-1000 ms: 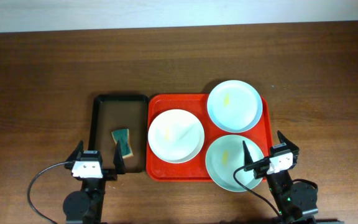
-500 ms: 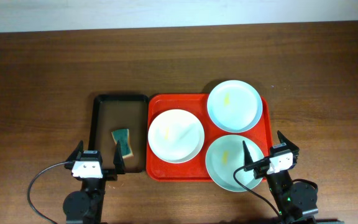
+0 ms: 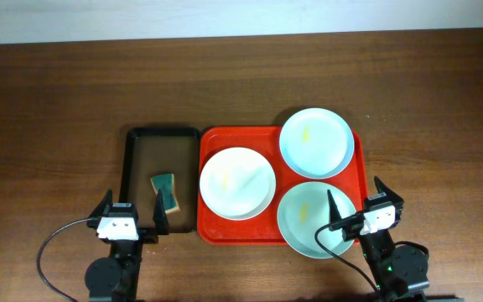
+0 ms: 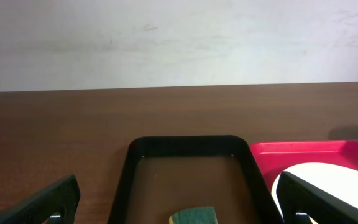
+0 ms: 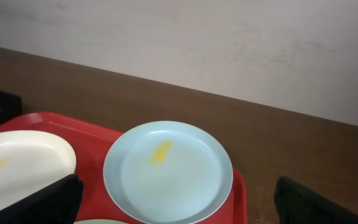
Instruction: Clean dirty plates on tray and stack at the side
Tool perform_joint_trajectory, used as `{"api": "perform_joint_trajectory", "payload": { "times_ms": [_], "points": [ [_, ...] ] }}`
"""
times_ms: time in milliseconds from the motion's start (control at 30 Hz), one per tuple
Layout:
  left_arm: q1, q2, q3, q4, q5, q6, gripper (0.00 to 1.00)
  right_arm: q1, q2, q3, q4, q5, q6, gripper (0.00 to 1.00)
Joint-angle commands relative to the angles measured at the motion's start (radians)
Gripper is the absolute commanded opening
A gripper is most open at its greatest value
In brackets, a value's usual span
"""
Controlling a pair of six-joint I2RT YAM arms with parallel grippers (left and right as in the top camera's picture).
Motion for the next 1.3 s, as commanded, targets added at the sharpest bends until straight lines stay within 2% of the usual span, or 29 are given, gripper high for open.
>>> {"api": "perform_joint_trajectory", "payload": {
  "times_ms": [0, 1133, 1267],
  "points": [
    [0.005, -0.007, -0.002, -0.007, -0.006, 0.019, 0.99, 0.002, 0.005, -0.007, -0.003, 0.009, 0.007, 0.98],
    [0.005, -0.007, -0.002, 0.006, 0.004, 0.019, 0.99, 0.002, 0.005, -0.007, 0.003, -0.011, 0.008, 0.98],
    [0.005, -0.007, -0.002, 0.016, 0.005, 0.018, 0.99, 0.002, 0.005, -0.006, 0.003, -0.015, 0.119, 0.98]
  ]
}}
